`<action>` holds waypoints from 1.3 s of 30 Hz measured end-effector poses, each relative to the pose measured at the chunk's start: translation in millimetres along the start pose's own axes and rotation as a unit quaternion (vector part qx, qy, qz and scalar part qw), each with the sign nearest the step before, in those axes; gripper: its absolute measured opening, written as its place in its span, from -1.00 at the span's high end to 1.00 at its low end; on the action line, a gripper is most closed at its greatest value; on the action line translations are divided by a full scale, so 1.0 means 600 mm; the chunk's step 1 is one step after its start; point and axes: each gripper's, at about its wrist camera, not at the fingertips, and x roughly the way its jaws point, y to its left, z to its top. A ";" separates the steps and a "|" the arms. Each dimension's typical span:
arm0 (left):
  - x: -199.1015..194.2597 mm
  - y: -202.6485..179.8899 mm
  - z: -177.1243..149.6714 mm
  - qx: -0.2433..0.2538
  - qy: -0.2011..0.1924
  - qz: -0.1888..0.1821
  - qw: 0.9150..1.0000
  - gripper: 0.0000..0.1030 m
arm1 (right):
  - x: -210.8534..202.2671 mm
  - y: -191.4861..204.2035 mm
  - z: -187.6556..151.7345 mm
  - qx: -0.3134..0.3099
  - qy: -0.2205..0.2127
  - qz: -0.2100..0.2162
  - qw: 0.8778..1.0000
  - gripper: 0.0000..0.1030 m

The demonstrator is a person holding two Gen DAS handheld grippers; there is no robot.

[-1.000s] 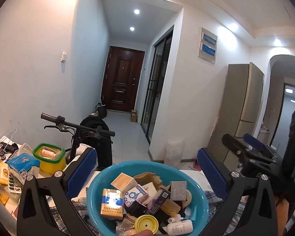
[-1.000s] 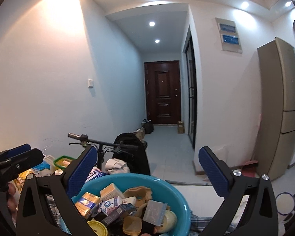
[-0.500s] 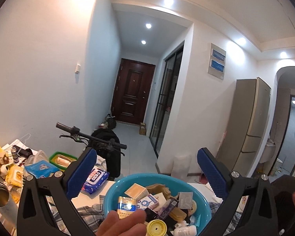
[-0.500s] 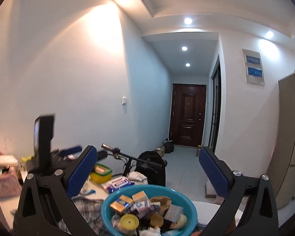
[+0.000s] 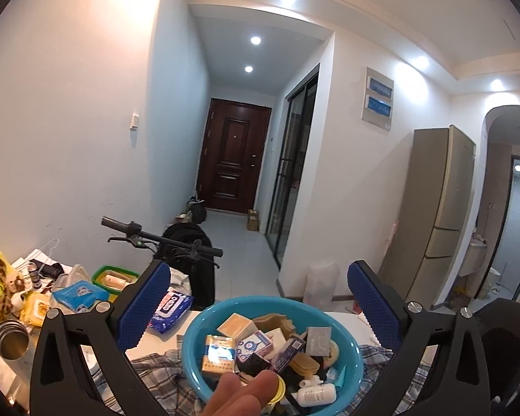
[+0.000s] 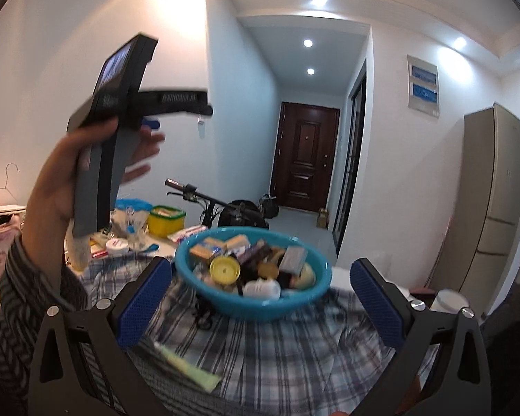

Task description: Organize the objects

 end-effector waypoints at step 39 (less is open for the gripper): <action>-0.155 0.027 -0.364 0.108 0.092 0.077 0.987 -1.00 | 0.100 -0.049 -0.139 0.085 0.067 -0.030 0.994 -1.00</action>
